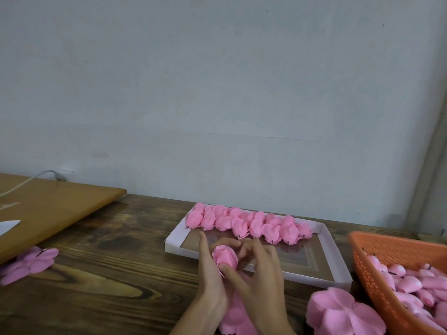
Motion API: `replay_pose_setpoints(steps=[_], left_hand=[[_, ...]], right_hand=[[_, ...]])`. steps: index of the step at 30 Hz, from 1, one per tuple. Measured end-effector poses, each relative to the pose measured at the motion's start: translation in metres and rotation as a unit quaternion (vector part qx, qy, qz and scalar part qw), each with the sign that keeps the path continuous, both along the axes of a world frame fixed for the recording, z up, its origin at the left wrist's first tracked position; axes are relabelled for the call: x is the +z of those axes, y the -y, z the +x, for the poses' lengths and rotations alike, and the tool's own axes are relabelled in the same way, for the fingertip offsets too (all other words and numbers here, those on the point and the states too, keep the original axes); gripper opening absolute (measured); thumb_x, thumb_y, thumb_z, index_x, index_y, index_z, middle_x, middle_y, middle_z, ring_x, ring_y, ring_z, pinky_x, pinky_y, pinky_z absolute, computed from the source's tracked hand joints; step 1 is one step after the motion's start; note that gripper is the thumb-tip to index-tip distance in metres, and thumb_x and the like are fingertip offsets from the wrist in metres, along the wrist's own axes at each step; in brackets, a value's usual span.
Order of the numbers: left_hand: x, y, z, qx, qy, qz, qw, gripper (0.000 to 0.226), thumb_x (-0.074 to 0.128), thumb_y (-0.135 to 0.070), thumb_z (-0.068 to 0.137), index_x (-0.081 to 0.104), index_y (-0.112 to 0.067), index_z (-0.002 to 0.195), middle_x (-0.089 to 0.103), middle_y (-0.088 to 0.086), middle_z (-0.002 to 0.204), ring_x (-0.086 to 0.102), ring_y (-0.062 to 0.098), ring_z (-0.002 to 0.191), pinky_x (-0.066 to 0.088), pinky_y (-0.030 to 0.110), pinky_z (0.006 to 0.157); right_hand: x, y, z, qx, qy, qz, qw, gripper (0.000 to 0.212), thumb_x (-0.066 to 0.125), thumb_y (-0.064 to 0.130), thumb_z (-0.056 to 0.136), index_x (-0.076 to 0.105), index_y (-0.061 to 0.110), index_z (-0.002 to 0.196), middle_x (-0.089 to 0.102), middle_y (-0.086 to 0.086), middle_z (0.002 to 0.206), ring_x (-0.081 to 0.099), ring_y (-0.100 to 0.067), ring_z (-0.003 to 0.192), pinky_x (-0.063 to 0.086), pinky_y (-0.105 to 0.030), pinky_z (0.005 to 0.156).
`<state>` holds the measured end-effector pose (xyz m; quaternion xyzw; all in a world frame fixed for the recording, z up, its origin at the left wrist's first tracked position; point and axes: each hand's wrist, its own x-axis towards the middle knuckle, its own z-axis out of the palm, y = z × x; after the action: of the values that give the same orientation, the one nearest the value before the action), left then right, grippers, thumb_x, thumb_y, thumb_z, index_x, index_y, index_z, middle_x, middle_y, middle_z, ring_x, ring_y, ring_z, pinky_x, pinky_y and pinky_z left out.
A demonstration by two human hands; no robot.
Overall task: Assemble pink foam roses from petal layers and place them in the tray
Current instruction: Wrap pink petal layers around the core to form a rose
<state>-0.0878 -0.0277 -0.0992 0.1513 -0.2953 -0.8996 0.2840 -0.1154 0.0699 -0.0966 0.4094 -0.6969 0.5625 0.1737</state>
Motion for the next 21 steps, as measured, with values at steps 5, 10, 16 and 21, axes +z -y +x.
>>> replay_pose_setpoints(steps=[5, 10, 16, 21], left_hand=[[-0.004, 0.007, -0.002, 0.042, -0.014, 0.019, 0.999, 0.078, 0.047, -0.072, 0.096, 0.070, -0.006, 0.061, 0.069, 0.019, 0.079, 0.075, 0.034, 0.077, 0.063, 0.037, 0.068], [0.001, 0.012, 0.001, 0.052, -0.042, 0.060, 0.996, 0.077, 0.045, -0.065, 0.100, 0.062, -0.008, 0.051, 0.060, 0.012, 0.066, 0.068, 0.027, 0.058, 0.055, 0.041, 0.071], [0.008, 0.021, 0.009, 0.039, -0.017, 0.076, 0.996, 0.064, 0.048, -0.069, 0.098, 0.043, -0.012, 0.069, 0.050, 0.012, 0.073, 0.057, 0.028, 0.065, 0.053, 0.041, 0.072], [0.008, 0.025, 0.010, 0.070, -0.056, 0.104, 0.991, 0.072, 0.052, -0.068, 0.097, 0.055, -0.010, 0.055, 0.056, 0.006, 0.064, 0.063, 0.018, 0.056, 0.061, 0.029, 0.055]], right_hand=[[-0.002, 0.000, 0.001, -0.034, -0.129, 0.043, 0.990, 0.017, 0.079, 0.046, 0.077, 0.070, 0.035, 0.085, 0.066, 0.028, 0.087, 0.050, -0.007, 0.094, 0.048, -0.025, 0.081], [0.003, -0.001, 0.004, -0.031, -0.212, 0.089, 0.973, 0.018, 0.084, 0.030, 0.075, 0.076, 0.033, 0.091, 0.070, 0.024, 0.096, 0.052, -0.019, 0.087, 0.052, -0.038, 0.076], [0.009, -0.008, 0.008, 0.040, -0.124, 0.047, 0.990, 0.017, 0.077, 0.037, 0.081, 0.070, 0.037, 0.097, 0.058, 0.039, 0.101, 0.055, -0.008, 0.099, 0.047, -0.018, 0.082], [0.008, -0.011, 0.004, -0.002, 0.040, 0.099, 0.994, 0.037, 0.071, 0.068, 0.076, 0.053, 0.042, 0.095, 0.056, 0.021, 0.100, 0.062, -0.002, 0.090, 0.046, -0.012, 0.068]])
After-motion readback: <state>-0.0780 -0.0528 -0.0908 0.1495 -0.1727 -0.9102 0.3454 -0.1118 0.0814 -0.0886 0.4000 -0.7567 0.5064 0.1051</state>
